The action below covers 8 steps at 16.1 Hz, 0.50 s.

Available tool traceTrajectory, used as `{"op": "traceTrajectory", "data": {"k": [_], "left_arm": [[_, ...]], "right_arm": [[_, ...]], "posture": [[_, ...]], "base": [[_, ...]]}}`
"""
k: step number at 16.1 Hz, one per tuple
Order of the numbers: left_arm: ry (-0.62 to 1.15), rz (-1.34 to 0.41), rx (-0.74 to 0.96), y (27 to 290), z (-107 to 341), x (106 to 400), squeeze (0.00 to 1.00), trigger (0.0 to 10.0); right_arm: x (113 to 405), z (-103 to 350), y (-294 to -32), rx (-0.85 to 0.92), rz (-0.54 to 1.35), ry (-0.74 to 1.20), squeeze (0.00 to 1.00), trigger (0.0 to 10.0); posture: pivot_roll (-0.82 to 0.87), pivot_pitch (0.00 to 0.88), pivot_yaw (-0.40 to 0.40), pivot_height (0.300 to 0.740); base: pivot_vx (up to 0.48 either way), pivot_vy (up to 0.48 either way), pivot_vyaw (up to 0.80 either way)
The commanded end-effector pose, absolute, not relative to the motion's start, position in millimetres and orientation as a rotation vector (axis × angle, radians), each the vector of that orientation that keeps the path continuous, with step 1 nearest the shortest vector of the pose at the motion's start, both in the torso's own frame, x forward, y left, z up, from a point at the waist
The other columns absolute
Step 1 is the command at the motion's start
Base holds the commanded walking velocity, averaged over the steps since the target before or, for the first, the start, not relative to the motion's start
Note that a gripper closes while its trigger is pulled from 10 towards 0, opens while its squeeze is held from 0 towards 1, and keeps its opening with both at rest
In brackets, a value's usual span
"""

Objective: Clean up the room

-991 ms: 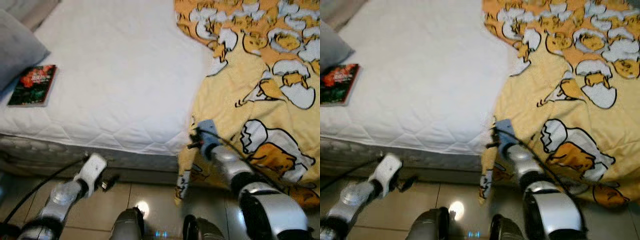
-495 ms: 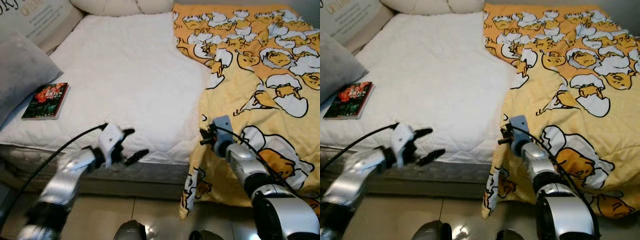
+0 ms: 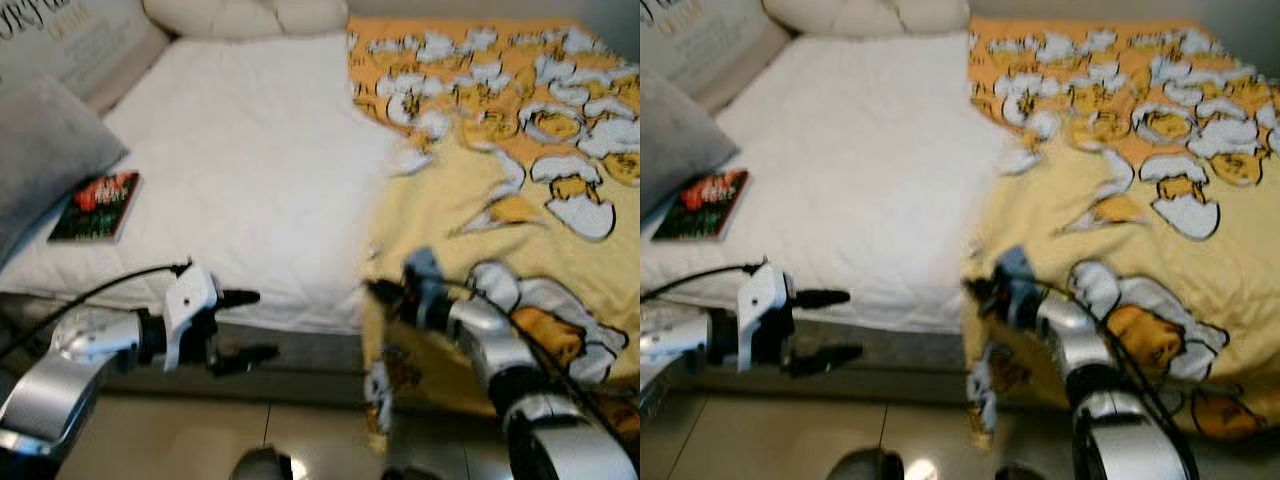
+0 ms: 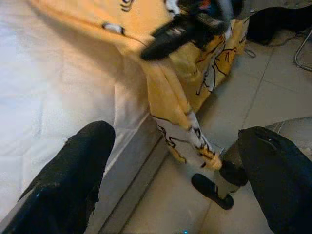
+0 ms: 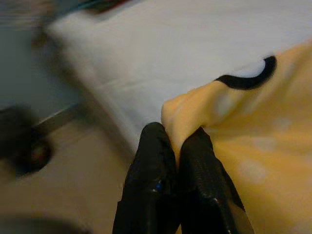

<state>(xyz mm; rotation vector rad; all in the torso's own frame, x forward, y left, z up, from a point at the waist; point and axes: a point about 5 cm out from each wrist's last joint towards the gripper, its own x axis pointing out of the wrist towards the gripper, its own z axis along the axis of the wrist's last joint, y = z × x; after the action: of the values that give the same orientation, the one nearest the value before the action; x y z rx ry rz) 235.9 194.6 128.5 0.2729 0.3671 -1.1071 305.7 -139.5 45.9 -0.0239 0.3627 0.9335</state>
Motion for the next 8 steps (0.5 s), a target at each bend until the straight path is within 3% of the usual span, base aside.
{"op": "traceTrajectory", "data": {"k": [1,6,8], "left_arm": [[0.387,-1.099,0.283,197,127,236,0.0,10.0],[0.447,-1.079,0.295,202,123,228,0.0,10.0],[0.452,-1.071,0.301,205,122,228,0.0,10.0]], "right_arm": [[296,48,-134,-0.061,1.105,0.382,0.0,0.0],[248,45,-138,-0.124,1.509,0.518,0.0,0.0],[242,42,-139,-0.133,1.525,0.535,0.0,0.0]], "posture": [[0.11,0.0,0.061,0.74],[0.11,0.0,0.053,0.74],[0.12,0.0,0.047,0.74]], "base": [[0.0,0.0,0.0],[0.0,0.0,0.0],[0.0,0.0,0.0]]}}
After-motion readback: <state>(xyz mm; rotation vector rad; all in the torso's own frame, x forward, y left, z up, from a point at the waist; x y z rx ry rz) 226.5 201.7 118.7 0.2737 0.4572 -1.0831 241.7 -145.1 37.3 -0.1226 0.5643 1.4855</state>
